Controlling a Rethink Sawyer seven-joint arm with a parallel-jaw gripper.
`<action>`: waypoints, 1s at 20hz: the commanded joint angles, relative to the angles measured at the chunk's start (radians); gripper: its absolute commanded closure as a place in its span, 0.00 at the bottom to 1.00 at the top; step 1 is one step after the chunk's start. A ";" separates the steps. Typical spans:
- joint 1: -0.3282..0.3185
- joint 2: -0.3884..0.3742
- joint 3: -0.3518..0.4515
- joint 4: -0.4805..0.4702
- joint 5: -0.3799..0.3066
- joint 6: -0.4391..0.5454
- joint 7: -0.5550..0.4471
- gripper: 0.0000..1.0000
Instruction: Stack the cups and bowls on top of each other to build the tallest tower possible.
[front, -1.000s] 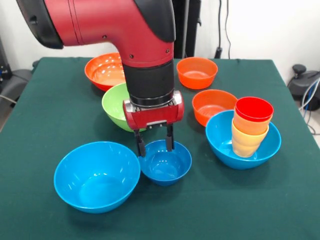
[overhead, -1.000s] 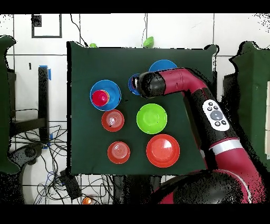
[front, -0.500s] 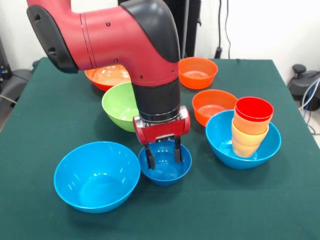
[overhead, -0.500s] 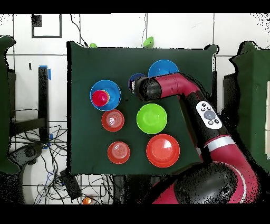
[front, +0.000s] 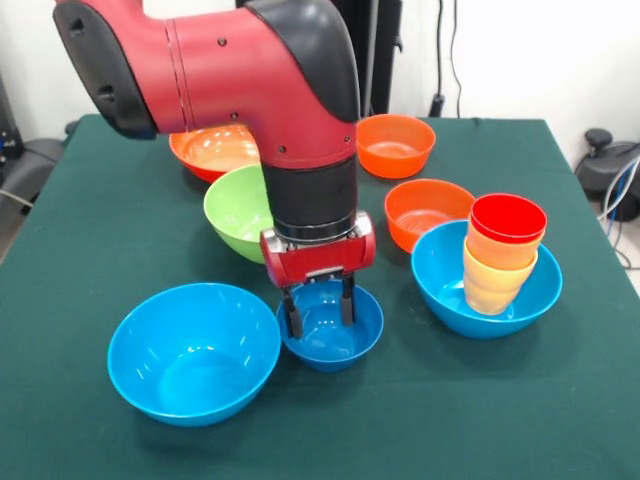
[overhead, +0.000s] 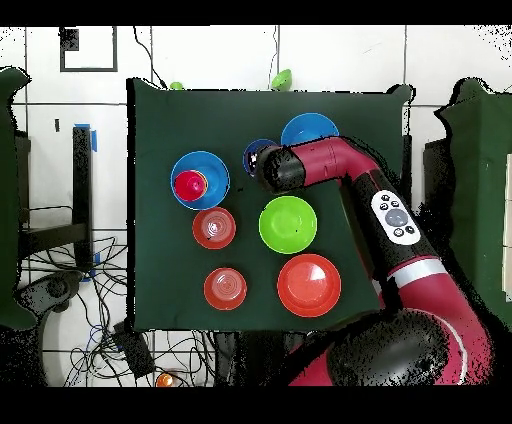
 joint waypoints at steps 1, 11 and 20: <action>0.032 -0.072 -0.027 0.024 -0.042 0.131 -0.286 0.00; 0.019 -0.168 0.030 0.043 0.090 0.273 -0.303 0.00; -0.022 -0.075 0.013 0.017 0.020 0.203 -0.360 0.00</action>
